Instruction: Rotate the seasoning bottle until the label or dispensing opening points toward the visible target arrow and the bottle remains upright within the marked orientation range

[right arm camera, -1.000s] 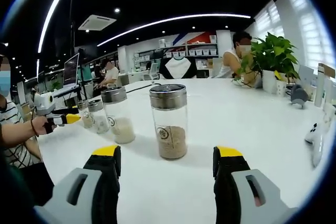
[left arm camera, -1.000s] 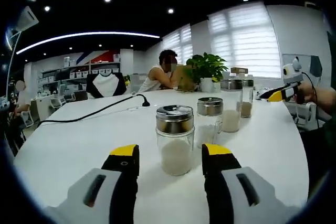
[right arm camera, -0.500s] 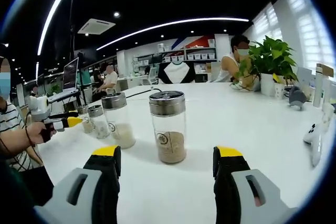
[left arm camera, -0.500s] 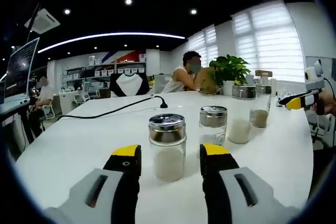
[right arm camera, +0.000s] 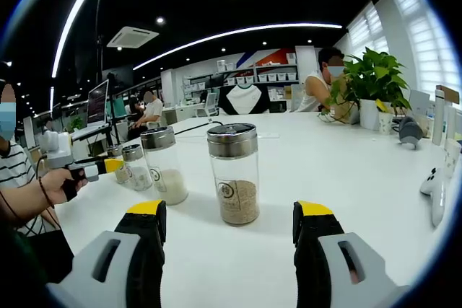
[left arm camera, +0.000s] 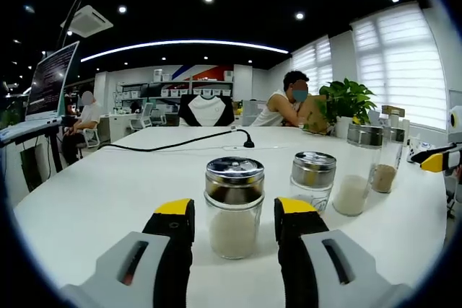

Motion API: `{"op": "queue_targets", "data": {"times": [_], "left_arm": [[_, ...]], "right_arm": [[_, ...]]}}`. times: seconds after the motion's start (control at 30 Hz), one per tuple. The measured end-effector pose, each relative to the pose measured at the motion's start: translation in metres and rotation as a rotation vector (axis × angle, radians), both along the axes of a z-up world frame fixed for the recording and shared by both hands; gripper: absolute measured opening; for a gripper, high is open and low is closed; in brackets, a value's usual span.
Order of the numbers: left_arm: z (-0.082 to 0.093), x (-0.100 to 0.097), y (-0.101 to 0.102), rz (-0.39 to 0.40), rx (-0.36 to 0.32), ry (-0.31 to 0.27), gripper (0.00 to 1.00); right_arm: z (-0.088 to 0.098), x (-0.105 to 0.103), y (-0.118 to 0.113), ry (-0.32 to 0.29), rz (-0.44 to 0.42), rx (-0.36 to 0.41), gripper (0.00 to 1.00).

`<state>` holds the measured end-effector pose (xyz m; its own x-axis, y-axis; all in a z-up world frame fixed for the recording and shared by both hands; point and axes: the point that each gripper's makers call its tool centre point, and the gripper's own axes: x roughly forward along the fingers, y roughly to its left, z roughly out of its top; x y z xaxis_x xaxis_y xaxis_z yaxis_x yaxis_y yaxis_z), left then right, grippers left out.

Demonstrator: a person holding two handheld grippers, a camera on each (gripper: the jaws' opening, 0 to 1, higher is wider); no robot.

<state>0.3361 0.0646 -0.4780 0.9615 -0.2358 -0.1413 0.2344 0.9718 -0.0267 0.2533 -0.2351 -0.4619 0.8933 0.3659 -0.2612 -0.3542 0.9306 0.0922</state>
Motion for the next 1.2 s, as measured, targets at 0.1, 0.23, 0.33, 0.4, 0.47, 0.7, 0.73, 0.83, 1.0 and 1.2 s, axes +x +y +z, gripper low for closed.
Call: {"op": "queue_targets", "data": {"times": [0.1, 0.23, 0.33, 0.4, 0.47, 0.7, 0.73, 0.83, 1.0, 1.2], "left_arm": [[0.0015, 0.001, 0.0005, 0.014, -0.001, -0.017, 0.45], [0.0016, 0.0027, 0.0015, 0.029, 0.012, -0.022, 0.43], [-0.0011, 0.0038, 0.0034, 0.04, 0.008, -0.009, 0.4], [-0.0006, 0.0044, 0.0033, 0.035, 0.008, -0.015, 0.35], [0.0007, 0.0036, 0.0014, 0.025, 0.003, -0.021, 0.34], [0.0028, 0.0022, 0.0014, 0.016, 0.013, -0.026, 0.34], [0.0027, 0.0023, 0.0013, 0.014, 0.013, -0.026, 0.34], [0.0028, 0.002, 0.001, 0.01, 0.013, -0.026, 0.33], [0.0025, 0.0021, 0.0008, -0.001, 0.014, -0.029, 0.33], [0.0017, 0.0028, 0.0006, -0.015, 0.009, -0.031, 0.33]], "right_arm": [[-0.0003, -0.0004, -0.0002, 0.001, 0.0, -0.001, 0.72], [-0.0009, -0.0005, -0.0014, 0.003, -0.004, -0.003, 0.72], [-0.0007, 0.0001, -0.002, 0.003, -0.006, -0.003, 0.72], [-0.0006, 0.0004, -0.002, 0.003, -0.005, -0.004, 0.72], [-0.0012, 0.0011, -0.003, 0.005, -0.013, -0.004, 0.73], [-0.0024, 0.001, -0.0003, 0.005, -0.004, 0.004, 0.73], [-0.003, 0.001, 0.0, 0.006, -0.003, 0.002, 0.73], [-0.0035, 0.001, 0.0009, 0.009, -0.001, 0.005, 0.73], [-0.0033, 0.0009, 0.0019, 0.01, 0.001, 0.004, 0.73], [-0.0048, 0.0007, 0.0032, 0.015, 0.005, 0.003, 0.73]]}}
